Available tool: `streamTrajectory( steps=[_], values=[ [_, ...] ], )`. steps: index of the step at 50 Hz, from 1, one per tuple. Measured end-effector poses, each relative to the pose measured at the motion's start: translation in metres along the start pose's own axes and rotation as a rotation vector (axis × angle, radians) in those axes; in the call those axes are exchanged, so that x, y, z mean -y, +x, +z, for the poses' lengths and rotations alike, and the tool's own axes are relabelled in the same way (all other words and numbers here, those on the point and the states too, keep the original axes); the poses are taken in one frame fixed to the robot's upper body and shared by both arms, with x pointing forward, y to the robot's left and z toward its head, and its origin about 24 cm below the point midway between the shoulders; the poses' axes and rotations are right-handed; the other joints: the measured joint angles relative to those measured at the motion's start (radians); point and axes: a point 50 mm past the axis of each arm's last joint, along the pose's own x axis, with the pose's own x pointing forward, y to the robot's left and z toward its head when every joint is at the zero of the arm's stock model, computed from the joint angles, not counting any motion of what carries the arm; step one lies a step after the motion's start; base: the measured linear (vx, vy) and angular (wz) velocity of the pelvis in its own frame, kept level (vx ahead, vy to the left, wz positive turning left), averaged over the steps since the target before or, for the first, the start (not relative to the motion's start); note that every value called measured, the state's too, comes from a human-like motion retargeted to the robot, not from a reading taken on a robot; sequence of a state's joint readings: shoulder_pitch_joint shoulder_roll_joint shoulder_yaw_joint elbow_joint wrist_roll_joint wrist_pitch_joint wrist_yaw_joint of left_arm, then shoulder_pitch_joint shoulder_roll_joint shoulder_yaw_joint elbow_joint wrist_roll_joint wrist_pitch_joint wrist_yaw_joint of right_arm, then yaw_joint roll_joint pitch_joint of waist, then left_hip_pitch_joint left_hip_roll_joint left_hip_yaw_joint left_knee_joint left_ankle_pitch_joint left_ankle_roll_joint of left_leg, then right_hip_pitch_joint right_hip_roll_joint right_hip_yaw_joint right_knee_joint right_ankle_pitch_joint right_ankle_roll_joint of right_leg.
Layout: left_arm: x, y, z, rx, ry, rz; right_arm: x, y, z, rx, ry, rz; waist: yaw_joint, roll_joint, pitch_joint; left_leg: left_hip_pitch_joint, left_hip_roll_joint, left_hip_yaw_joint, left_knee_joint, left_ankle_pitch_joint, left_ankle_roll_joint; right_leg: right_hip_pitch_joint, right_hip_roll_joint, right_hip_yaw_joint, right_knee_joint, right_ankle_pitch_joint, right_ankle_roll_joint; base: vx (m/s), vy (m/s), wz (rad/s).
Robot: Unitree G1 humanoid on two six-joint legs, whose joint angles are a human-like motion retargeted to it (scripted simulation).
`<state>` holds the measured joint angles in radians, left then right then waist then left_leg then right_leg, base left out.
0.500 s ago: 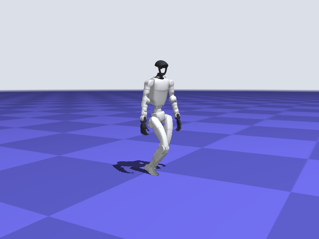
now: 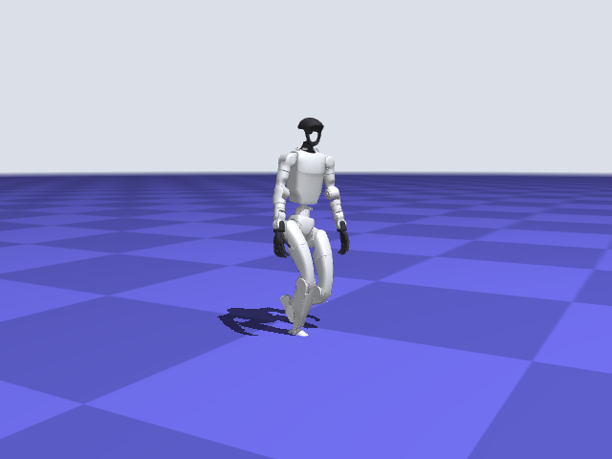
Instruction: Walk
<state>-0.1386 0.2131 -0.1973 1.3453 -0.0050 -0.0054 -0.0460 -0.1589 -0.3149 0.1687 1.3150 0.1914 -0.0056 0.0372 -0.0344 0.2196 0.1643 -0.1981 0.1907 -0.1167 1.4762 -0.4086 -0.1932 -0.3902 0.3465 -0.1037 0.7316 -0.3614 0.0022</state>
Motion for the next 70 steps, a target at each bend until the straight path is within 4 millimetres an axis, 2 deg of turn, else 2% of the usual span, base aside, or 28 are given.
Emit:
streamTrajectory(
  steps=[2, 6, 11, 17, 23, 25, 30, 35, 43, 48, 54, 57, 61, 67, 70],
  values=[
    [-0.003, 0.0, 0.008, 0.018, 0.014, -0.001, 0.0, 0.0, 0.007, 0.025, -0.014, 0.003, 0.022, -0.006, -0.001, -0.066, 0.026, 0.011, 0.071, -0.018, 0.026, 0.028, 0.004, 0.005, -0.015, -0.016, -0.001, 0.27, -0.04, -0.14],
    [-0.009, 0.0, 0.019, 0.048, 0.032, 0.014, -0.003, 0.001, 0.015, 0.053, -0.055, 0.023, 0.067, -0.045, -0.001, -0.175, 0.043, 0.041, 0.073, -0.152, 0.109, 0.086, -0.025, 0.022, -0.015, -0.064, 0.007, 0.28, -0.05, -0.12],
    [-0.012, 0.0, 0.017, 0.045, 0.037, 0.026, -0.009, 0.001, 0.015, 0.048, -0.097, 0.058, 0.102, -0.1, 0.002, -0.224, -0.041, 0.044, -0.166, -0.259, 0.161, 0.154, -0.085, 0.061, -0.008, -0.128, 0.019, 0.3, -0.02, -0.15],
    [-0.004, 0.0, 0.001, -0.01, 0.057, 0.002, -0.012, 0.0, 0.003, 0.002, -0.134, 0.087, 0.09, -0.156, -0.006, -0.153, -0.193, 0.017, -0.459, -0.224, 0.187, 0.196, -0.167, 0.112, 0.018, -0.206, 0.028, 0.29, 0.03, -0.09],
    [0.004, -0.001, -0.008, -0.041, 0.067, -0.03, -0.018, -0.001, -0.013, -0.045, -0.146, 0.107, 0.055, -0.188, -0.004, -0.066, -0.255, 0.056, -0.544, -0.259, 0.24, 0.206, -0.229, 0.139, 0.111, -0.281, 0.032, 0.2, 0.08, 0.01],
    [0.003, 0.0, -0.005, -0.034, 0.068, -0.033, -0.018, -0.001, -0.013, -0.05, -0.152, 0.111, 0.04, -0.214, -0.013, -0.024, -0.293, 0.067, -0.629, -0.238, 0.253, 0.206, -0.27, 0.152, 0.121, -0.293, 0.039, 0.16, 0.08, 0.07],
    [0.003, 0.0, 0.001, -0.015, 0.078, -0.027, -0.023, -0.002, -0.019, -0.061, -0.162, 0.126, 0.011, -0.248, -0.004, 0.003, -0.348, 0.088, -0.651, -0.232, 0.27, 0.182, -0.327, 0.161, 0.226, -0.317, 0.05, 0.1, 0.06, 0.06],
    [-0.005, 0.001, 0.012, 0.015, 0.078, -0.003, -0.025, -0.001, -0.014, -0.038, -0.17, 0.132, -0.01, -0.274, -0.021, 0.047, -0.379, 0.089, -0.765, -0.195, 0.277, 0.175, -0.371, 0.158, 0.21, -0.31, 0.051, 0.07, 0.02, -0.02],
    [-0.01, 0.0, 0.01, 0.02, 0.071, 0.024, -0.03, 0.0, 0.002, 0.02, -0.186, 0.132, -0.008, -0.281, 0.0, 0.058, -0.372, 0.098, -0.713, -0.22, 0.277, 0.214, -0.371, 0.152, 0.195, -0.324, 0.05, 0.01, 0.0, -0.01],
    [-0.014, -0.001, 0.009, 0.023, 0.071, 0.042, -0.022, 0.001, 0.013, 0.049, -0.195, 0.098, 0.005, -0.255, 0.009, 0.044, -0.328, 0.101, -0.655, -0.246, 0.265, 0.242, -0.329, 0.146, 0.144, -0.31, 0.049, 0.02, -0.01, -0.07],
    [-0.013, -0.001, 0.008, 0.027, 0.077, 0.042, -0.013, 0.001, 0.018, 0.059, -0.202, 0.061, 0.024, -0.218, 0.026, -0.006, -0.273, 0.126, -0.534, -0.246, 0.24, 0.258, -0.286, 0.14, 0.131, -0.3, 0.05, 0.02, 0.01, -0.04],
    [-0.009, 0.0, 0.006, 0.023, 0.078, 0.03, -0.008, 0.001, 0.017, 0.056, -0.2, 0.045, 0.028, -0.217, 0.031, -0.024, -0.274, 0.14, -0.51, -0.232, 0.232, 0.251, -0.289, 0.143, 0.16, -0.306, 0.058, 0.04, 0.03, 0.01],
    [-0.002, 0.0, -0.001, -0.004, 0.074, 0.004, -0.003, 0.001, 0.015, 0.044, -0.192, 0.038, 0.018, -0.243, 0.033, -0.016, -0.317, 0.158, -0.529, -0.209, 0.243, 0.209, -0.338, 0.141, 0.262, -0.286, 0.088, 0.08, 0.06, 0.08],
    [-0.003, -0.001, -0.008, -0.039, 0.089, -0.004, -0.002, 0.001, 0.019, 0.037, -0.184, 0.066, -0.034, -0.32, 0.038, 0.025, -0.44, 0.172, -0.624, -0.183, 0.281, 0.028, -0.463, 0.168, 0.606, -0.072, 0.179, 0.09, 0.06, 0.26],
    [-0.009, -0.001, -0.004, -0.037, 0.103, 0.016, -0.003, 0.002, 0.022, 0.036, -0.178, 0.082, -0.065, -0.344, 0.04, 0.059, -0.479, 0.161, -0.696, -0.162, 0.29, -0.069, -0.514, 0.178, 0.752, -0.008, 0.173, 0.14, 0.05, 0.28]
  ],
)
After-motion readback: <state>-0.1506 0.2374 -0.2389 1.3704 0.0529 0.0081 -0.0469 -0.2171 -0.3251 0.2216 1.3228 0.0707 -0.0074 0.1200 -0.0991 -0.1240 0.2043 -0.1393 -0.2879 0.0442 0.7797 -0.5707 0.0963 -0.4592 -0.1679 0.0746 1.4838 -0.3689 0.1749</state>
